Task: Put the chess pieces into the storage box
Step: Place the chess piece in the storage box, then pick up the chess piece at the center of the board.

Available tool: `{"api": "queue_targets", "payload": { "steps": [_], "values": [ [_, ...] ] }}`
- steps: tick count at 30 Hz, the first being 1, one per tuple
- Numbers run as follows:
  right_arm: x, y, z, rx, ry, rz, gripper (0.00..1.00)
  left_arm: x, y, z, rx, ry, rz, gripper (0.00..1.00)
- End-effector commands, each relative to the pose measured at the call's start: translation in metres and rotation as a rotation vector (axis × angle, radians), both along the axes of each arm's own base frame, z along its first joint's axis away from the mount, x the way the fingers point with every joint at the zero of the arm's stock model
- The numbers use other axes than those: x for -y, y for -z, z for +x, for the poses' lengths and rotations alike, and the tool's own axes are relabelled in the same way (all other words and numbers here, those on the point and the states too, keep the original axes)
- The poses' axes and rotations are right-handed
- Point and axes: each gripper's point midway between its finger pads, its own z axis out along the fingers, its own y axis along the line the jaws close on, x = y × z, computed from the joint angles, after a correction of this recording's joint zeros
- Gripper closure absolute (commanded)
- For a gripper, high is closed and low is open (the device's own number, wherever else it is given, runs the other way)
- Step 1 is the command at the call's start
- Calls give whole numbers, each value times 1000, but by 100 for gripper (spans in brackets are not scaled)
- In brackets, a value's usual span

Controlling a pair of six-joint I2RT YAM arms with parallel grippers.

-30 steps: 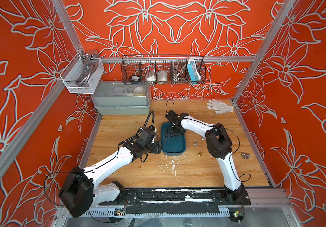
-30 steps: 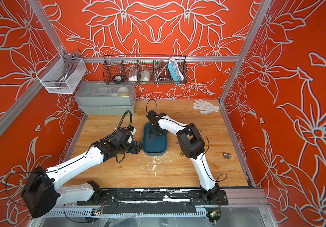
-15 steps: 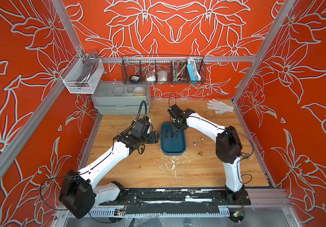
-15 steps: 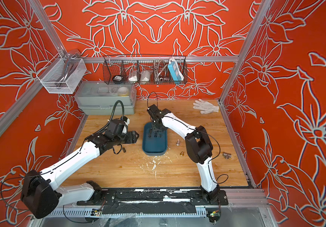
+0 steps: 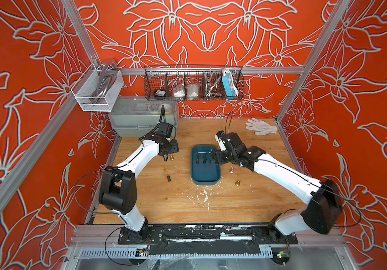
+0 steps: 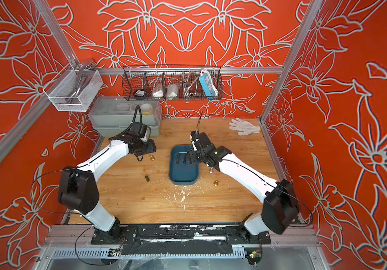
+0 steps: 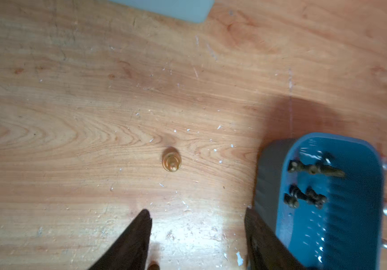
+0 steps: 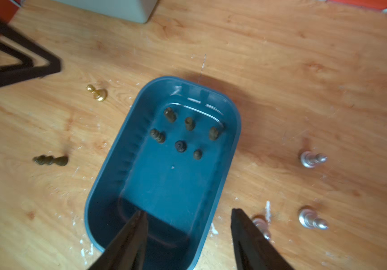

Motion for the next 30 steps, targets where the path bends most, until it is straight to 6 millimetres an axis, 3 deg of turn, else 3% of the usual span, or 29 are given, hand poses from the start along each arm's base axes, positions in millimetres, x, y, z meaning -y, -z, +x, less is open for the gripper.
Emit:
{"api": "queue_targets", "payload": {
  "steps": [1, 5, 10, 15, 24, 27, 30],
  "values": [
    [-26, -4, -7, 72, -122, 142, 36, -3, 15, -2, -80, 18, 37, 40],
    [-40, 13, -25, 54, -214, 206, 36, -5, 35, 5, -141, 17, 75, 44],
    [-49, 31, -33, 67, -270, 183, 36, -11, 55, 12, -184, 13, 131, 47],
    [-53, 34, -39, 95, -291, 181, 36, -17, 68, 18, -209, 15, 180, 55],
    [-37, 42, -30, 133, -236, 93, 35, -13, 86, 21, -248, 32, 170, 65],
    [-37, 46, -30, 121, -234, 85, 35, -15, 90, 21, -255, 33, 181, 72],
    [-39, 50, -29, 105, -236, 82, 35, -15, 91, 21, -257, 32, 180, 73]
  ]
}}
